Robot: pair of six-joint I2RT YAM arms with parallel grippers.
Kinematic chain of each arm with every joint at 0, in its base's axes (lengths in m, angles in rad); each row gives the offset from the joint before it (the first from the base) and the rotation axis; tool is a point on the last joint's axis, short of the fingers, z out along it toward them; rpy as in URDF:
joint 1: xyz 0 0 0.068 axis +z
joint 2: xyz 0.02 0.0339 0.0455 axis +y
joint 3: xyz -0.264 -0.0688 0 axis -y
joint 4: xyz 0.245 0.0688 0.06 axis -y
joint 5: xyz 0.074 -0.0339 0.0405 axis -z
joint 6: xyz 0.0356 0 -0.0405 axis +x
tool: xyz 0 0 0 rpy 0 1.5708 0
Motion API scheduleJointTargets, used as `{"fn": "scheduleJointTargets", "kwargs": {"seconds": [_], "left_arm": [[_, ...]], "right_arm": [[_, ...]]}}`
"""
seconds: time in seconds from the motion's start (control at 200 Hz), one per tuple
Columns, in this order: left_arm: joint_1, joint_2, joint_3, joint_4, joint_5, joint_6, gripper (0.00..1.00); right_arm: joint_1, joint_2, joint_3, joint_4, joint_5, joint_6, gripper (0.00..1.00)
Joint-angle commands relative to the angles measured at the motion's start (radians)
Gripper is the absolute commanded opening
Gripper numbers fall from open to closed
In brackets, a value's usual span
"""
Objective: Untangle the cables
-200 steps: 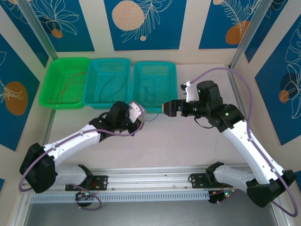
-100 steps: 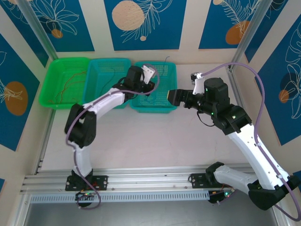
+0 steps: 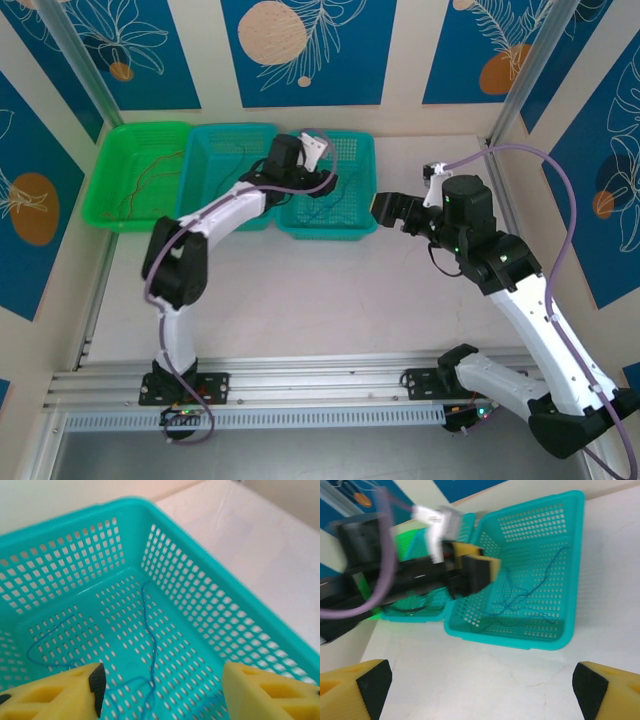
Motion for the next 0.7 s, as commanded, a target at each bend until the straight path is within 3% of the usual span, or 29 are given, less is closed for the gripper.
{"fn": "scheduleJointTargets", "kwargs": {"seconds": [0.0,0.15,0.32,0.515,0.69], "left_arm": [[0.006,-0.233,-0.171,0.127,0.067,-0.059,0.67],[0.004,-0.549,-0.465,0.107,0.044,-0.072,0.81],[0.004,-0.911,-0.737,-0.08,-0.145,-0.048,1.0],[0.009,-1.165,-0.913,-0.282,-0.384,-0.008,1.0],[0.055,-1.245,-1.033,-0.256,-0.542,-0.002,1.0]], "right_arm": [[-0.042,-0.004,-0.045,-0.002,0.048,0.015,0.95],[-0.123,0.006,-0.116,0.038,0.065,-0.006,0.95],[-0.192,0.023,-0.233,0.125,0.111,-0.076,0.95],[-0.28,0.096,-0.454,0.426,0.173,-0.229,0.97],[-0.329,0.295,-0.593,0.81,0.24,-0.402,1.0]]}}
